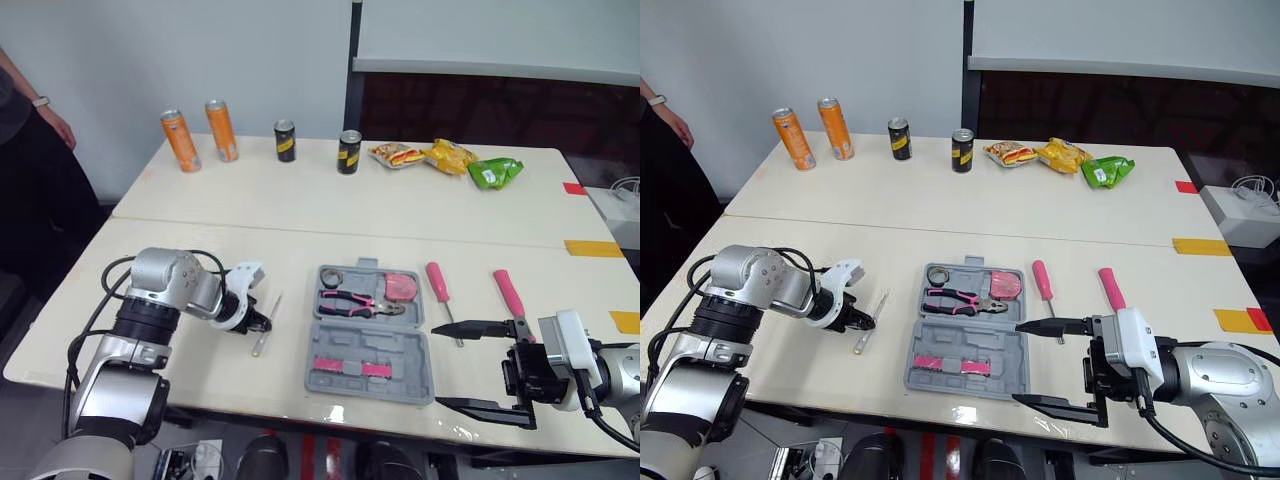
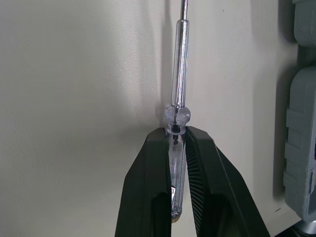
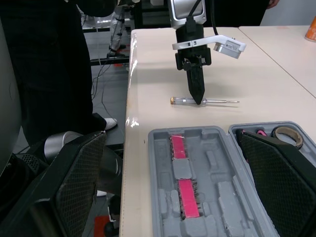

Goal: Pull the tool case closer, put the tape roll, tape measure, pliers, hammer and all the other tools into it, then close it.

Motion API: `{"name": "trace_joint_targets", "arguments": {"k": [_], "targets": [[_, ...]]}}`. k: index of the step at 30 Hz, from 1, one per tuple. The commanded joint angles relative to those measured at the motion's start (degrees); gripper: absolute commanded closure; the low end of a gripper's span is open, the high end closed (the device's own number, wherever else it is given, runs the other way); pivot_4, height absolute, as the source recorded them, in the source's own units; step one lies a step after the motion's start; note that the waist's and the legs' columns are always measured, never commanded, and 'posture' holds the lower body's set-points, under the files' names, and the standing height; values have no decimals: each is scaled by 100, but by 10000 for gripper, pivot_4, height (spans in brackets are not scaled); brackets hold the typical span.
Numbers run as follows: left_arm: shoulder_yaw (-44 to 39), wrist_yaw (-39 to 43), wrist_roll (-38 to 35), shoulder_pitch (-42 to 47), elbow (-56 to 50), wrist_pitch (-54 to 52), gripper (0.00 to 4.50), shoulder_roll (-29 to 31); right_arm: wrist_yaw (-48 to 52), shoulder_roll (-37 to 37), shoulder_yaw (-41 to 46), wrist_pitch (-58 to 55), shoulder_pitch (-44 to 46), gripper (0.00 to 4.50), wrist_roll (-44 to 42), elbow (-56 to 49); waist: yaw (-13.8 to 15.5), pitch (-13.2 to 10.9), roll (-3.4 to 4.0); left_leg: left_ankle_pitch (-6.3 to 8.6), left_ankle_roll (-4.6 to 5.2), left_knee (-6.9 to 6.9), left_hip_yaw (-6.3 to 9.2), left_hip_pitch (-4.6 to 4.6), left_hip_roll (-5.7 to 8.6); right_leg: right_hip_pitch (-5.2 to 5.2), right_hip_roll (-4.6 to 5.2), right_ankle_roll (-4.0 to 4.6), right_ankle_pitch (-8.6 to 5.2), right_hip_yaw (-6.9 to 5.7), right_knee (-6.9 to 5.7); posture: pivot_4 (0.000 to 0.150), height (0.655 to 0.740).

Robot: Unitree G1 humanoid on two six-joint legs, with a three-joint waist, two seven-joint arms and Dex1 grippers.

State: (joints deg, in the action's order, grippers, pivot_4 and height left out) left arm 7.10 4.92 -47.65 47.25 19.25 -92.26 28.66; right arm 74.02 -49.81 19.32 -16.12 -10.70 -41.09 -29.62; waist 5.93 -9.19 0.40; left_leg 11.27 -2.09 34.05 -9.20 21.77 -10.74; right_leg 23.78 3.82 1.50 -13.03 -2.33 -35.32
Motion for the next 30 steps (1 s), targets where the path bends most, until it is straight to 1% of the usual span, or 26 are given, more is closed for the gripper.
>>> {"name": "trace_joint_targets", "arguments": {"k": [1,3,4,6,7,10,11,13,14,15,17,20,22,24,28,30], "targets": [[-273,-894,-758,-141,-122,-24,32492,-20,36,-45,136,46,16,0,-78,-38,2,0,0,0,0,0,1,0,-1,-1,0,-1,0,-2,0,1500,7400],[-366,-1297,-1178,-264,-384,-24,25552,89,39,-57,178,7,-20,0,-116,-46,1,0,0,0,0,1,2,-1,-1,-4,1,-3,1,-2,2,1500,7400],[-361,-1392,-1362,-362,-629,-24,22687,227,44,-61,199,-6,-41,0,-130,-45,-5,0,0,0,0,1,3,-1,-2,-5,1,-4,2,-3,3,1500,7400],[-386,-1595,-1935,-678,-1220,-24,15375,570,67,-72,230,-25,-86,0,-149,-33,-44,0,-1,0,0,1,2,-1,-5,-5,0,-5,3,-3,5,1500,7400],[-423,-1663,-2121,-838,-1582,-24,12726,711,72,-74,242,-31,-100,0,-157,-28,-75,0,-1,1,-1,0,3,-2,-5,-4,-2,-7,2,-3,6,1500,7400],[-724,-1955,-2662,-1308,-2415,-24,12726,942,7,-65,288,-87,-114,0,-183,-23,-94,0,-2,3,-4,-5,7,1,-14,-2,-4,-15,-3,-8,9,1500,7400],[-703,-1913,-2397,-1460,-2968,-24,12726,1099,-14,-68,317,-105,-120,0,-179,-29,-88,0,-1,3,-4,-4,7,2,-13,-3,-2,-15,-3,-10,10,1500,7400],[-921,-1933,-2140,-1815,-3703,48,12726,1094,-111,1,399,-11,-115,0,-98,-31,-86,-1,-5,2,-3,-2,12,-4,-13,-7,1,-14,-3,-15,17,1500,7400],[-715,-1782,-1748,-2009,-4267,402,12726,1341,-186,59,450,5,-107,0,-102,-5,-95,-3,-7,4,-1,0,11,-4,-12,-9,2,-14,-3,-16,17,1500,7400],[-717,-1693,-1588,-2225,-4590,623,12726,1385,-210,59,495,-11,-119,0,-109,17,-101,-4,-9,4,1,0,11,-5,-11,-10,6,-15,-2,-16,20,1500,7400],[-1055,-1751,-1482,-2661,-4839,872,12726,1104,-221,7,543,-110,-118,0,-172,29,-111,-2,-6,5,1,-1,11,-5,-11,-13,5,-15,-2,-16,23,1500,7400],[-705,-1508,-754,-3129,-5250,1473,12726,1174,-234,-118,598,-355,-78,0,-354,-17,-123,-8,-16,7,4,-2,12,-8,-11,-25,4,-18,-3,-18,27,1500,7400],[-137,-1160,-6,-3222,-5336,2080,12726,1441,-279,-160,627,-488,-63,0,-439,-53,-125,-10,-19,6,5,-2,14,-11,-12,-28,4,-19,-3,-18,25,1500,7400],[148,-824,501,-3257,-5105,2600,12726,1464,-342,-155,701,-626,-61,0,-586,-72,-111,-9,-19,5,6,-2,20,-26,-12,-27,3,-22,-2,-23,25,1500,7400],[711,152,1487,-3240,-4426,3898,12726,1478,-375,-140,805,-764,-130,0,-713,-135,-118,-9,-18,6,6,-2,18,-32,-10,-30,6,-27,0,-20,28,1500,7400],[896,581,1835,-3217,-4083,4349,12726,1443,-378,-138,842,-774,-164,0,-710,-148,-131,-9,-18,6,6,-2,19,-31,-10,-29,5,-30,1,-20,28,1500,7400]]}}
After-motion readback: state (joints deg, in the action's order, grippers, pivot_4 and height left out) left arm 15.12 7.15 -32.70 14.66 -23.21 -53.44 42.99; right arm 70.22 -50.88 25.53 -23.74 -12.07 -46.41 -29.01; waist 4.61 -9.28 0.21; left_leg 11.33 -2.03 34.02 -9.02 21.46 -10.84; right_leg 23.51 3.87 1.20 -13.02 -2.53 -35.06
